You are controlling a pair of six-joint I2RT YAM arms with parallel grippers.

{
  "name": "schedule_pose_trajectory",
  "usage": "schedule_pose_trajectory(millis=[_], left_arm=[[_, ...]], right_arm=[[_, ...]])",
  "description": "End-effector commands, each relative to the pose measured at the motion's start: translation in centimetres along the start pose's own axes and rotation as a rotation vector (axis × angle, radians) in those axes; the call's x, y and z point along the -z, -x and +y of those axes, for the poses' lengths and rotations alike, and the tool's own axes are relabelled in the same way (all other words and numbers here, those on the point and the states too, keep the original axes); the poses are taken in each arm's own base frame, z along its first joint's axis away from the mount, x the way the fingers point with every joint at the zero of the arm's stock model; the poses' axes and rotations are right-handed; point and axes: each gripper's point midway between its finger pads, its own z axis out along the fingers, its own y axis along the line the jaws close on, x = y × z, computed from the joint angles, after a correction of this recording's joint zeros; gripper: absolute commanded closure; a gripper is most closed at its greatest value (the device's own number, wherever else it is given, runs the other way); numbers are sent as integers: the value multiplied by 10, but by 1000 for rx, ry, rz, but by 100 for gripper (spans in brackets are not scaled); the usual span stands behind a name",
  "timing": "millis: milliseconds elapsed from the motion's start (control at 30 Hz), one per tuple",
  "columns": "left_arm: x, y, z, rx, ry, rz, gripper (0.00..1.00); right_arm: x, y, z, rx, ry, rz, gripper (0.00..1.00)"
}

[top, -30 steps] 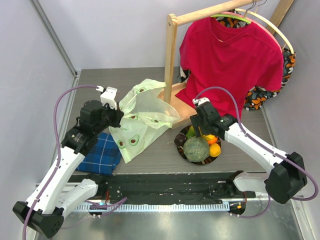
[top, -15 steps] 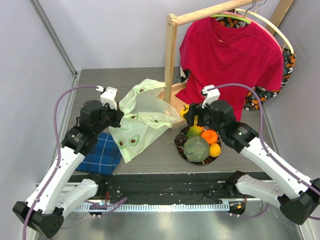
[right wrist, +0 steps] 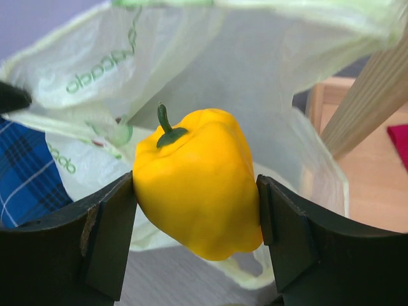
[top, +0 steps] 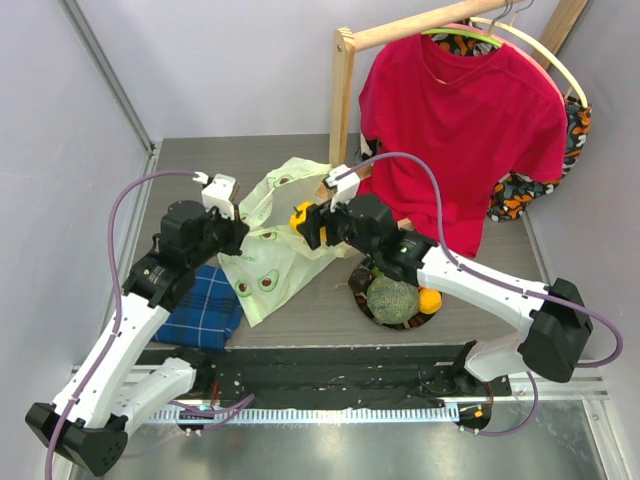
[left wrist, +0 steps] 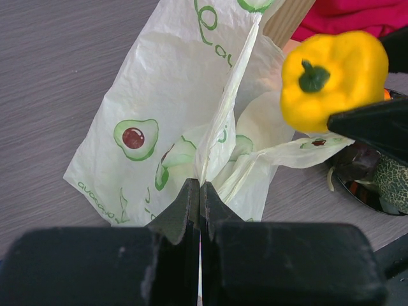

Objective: Place the fruits into the plastic bag

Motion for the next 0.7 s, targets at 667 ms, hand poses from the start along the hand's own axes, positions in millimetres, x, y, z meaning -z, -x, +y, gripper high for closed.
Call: schedule_pose_trajectory(millis=[667], left_arm=[[0, 10, -9, 10, -49, -41, 100]], right_arm=[[-92, 1, 50, -24, 145, 52, 70]])
